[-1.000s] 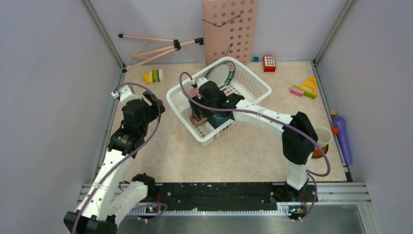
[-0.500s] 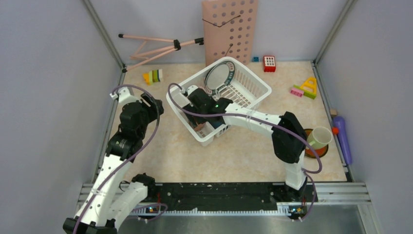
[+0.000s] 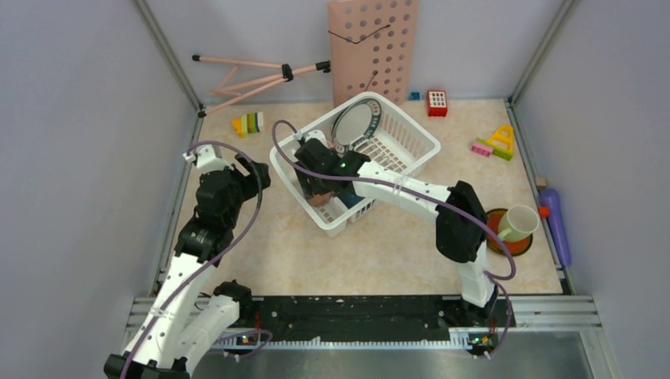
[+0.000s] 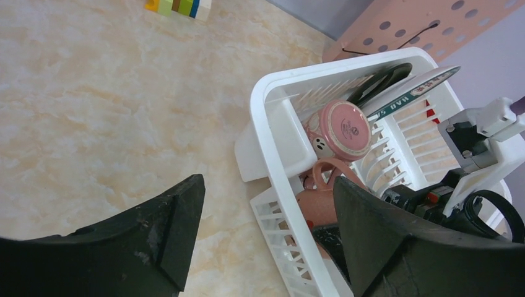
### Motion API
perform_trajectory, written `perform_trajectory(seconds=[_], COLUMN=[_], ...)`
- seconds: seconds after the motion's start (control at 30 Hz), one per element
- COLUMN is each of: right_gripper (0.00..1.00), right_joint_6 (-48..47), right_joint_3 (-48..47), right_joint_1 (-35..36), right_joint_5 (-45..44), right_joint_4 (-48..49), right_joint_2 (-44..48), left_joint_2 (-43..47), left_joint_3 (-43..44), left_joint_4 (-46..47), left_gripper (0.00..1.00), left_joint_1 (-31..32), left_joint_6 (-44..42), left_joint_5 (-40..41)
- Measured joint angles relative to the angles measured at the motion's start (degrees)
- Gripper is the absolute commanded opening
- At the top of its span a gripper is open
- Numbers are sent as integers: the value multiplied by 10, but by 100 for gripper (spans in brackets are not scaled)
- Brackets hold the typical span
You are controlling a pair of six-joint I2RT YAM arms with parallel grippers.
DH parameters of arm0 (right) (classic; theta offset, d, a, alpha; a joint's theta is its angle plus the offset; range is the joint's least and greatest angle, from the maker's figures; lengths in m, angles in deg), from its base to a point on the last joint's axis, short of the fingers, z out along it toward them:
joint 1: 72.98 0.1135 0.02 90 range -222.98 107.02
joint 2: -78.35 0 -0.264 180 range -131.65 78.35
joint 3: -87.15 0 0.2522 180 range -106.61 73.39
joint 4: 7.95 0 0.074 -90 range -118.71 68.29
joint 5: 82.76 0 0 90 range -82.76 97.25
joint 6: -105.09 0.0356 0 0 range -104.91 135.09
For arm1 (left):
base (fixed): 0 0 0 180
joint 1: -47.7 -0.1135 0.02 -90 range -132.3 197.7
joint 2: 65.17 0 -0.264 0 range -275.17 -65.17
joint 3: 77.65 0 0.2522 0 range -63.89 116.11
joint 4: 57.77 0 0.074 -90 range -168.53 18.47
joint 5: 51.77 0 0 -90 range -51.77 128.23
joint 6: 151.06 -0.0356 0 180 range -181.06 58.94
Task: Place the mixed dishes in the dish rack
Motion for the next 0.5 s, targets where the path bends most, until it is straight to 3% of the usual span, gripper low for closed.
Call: perform_trajectory(seconds=[0.13,0.17,0.27,0.37,0.5], right_gripper=[27,31,60,82,89], right_joint_6=[-7,-12,-33,-64,-103], right_joint_3=[-9,-14,-19,-18,2], right_joint_1=[0,0,-6,-9,-10], right_joint_5=[33,37,67,91,109], right_joint_4=[-5,-9,-17,-16,3], right_joint_2=[-16,-22,-34,-35,-24], left_joint_2=[-22,-26,-26,-13,17], left_joint_3=[5,7,7,7,4], left_joint_4=[-5,-5,-11,-13,-6], left_gripper=[91,91,83,74,66], left_joint_1=[0,0,0,0,0], left_joint_6=[-14,-16,-26,-28,-24], left_joint_5=[-23,-30,-42,-44,-38])
